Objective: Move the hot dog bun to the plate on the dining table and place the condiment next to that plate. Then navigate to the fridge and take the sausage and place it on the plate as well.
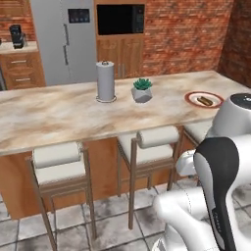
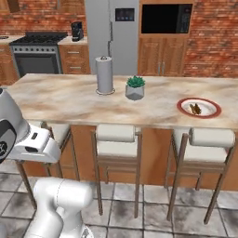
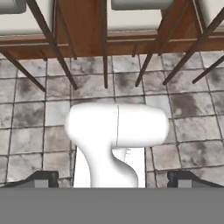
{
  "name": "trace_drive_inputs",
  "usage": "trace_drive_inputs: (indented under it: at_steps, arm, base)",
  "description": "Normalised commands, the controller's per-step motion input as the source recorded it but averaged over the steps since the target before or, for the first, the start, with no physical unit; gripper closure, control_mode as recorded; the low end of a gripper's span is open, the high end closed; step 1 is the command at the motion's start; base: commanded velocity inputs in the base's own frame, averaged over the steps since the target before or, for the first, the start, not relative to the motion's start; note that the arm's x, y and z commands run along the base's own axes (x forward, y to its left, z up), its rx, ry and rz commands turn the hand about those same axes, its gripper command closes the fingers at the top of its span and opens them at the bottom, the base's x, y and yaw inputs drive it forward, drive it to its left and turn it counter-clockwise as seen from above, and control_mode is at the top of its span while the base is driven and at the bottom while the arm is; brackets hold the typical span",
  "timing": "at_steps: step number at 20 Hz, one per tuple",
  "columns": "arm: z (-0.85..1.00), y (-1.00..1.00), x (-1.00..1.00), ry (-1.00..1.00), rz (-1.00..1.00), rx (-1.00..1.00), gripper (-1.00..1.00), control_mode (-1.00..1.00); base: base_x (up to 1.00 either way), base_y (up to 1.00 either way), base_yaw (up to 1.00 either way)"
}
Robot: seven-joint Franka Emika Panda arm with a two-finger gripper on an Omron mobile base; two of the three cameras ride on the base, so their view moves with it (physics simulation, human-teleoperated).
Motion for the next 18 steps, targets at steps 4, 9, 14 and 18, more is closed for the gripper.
trace_drive_inputs:
  at_steps: [4,9,14,18]
  arm:
    - [0.0,0.0,0.0,0.0,0.0,0.0,-1.0,1.0]
    - [0.0,0.0,0.0,0.0,0.0,0.0,-1.0,1.0]
    - [0.0,0.0,0.0,0.0,0.0,0.0,-1.0,1.0]
    - [0.0,0.0,0.0,0.0,0.0,0.0,-1.0,1.0]
  base:
    - [-0.26,1.0,0.0]
    - [-0.04,1.0,0.02]
    - [0.0,1.0,0.01]
    - [0.05,1.0,0.0]
